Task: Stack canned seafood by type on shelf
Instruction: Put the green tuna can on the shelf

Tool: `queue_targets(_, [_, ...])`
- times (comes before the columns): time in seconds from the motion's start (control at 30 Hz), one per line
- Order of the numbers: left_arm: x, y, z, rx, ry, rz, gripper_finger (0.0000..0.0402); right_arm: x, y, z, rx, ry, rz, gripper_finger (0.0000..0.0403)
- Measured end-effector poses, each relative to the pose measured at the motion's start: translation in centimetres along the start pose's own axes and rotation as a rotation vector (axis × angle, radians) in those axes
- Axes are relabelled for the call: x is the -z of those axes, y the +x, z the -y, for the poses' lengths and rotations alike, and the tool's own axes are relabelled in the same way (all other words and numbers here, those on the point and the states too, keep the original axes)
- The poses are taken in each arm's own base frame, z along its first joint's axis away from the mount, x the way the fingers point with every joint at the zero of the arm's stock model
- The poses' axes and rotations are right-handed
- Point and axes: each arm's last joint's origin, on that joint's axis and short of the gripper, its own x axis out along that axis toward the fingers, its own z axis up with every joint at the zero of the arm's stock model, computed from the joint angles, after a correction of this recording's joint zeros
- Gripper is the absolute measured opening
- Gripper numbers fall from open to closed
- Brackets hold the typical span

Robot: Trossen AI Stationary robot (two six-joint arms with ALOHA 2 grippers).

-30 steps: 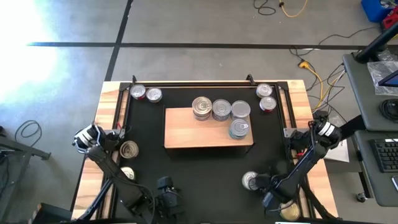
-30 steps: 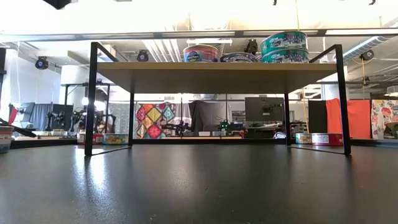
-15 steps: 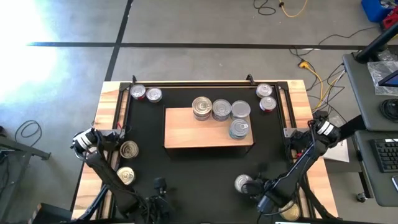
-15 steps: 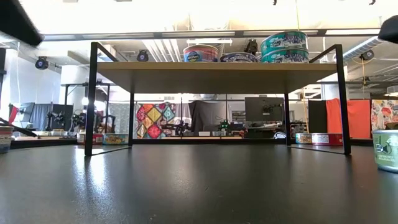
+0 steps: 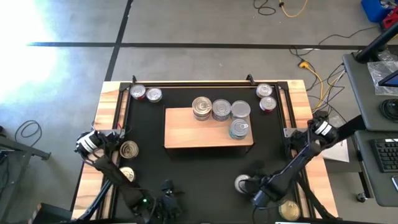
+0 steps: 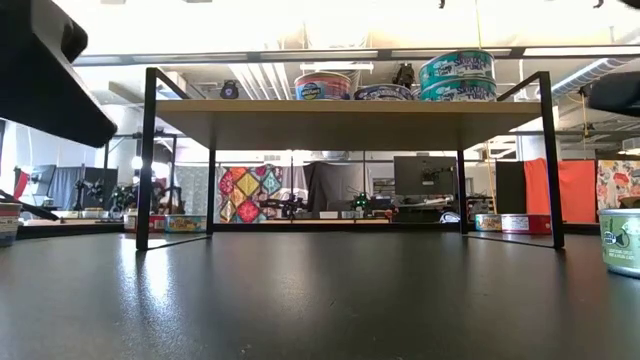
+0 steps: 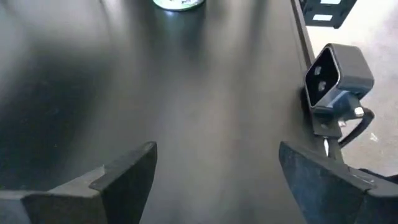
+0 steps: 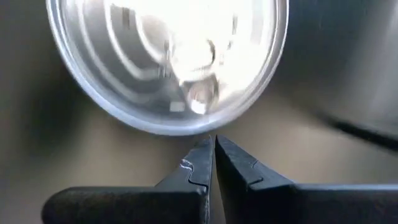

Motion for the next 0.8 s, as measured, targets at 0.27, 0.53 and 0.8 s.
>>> queue_targets(0.27, [-0.3, 1.3, -1.0, -0.051, 0.116, -0.002, 0.0334, -3.7, 0.0, 2.1, -0.006, -0.057, 0.083, 0.0013])
queue_targets(0.53, [-0.6, 2.4, -2.2, -0.051, 0.098, -0.049, 0.0339, -3.2, -1.0, 3.0, 0.006, 0.056, -0.030, 0.0013])
queue_targets(0.8, [-1.3, 4.3, -4.0, -0.051, 0.084, -0.040, 0.0339, -2.3, -0.4, 0.1, -0.144, 0.034, 0.013, 0.0013])
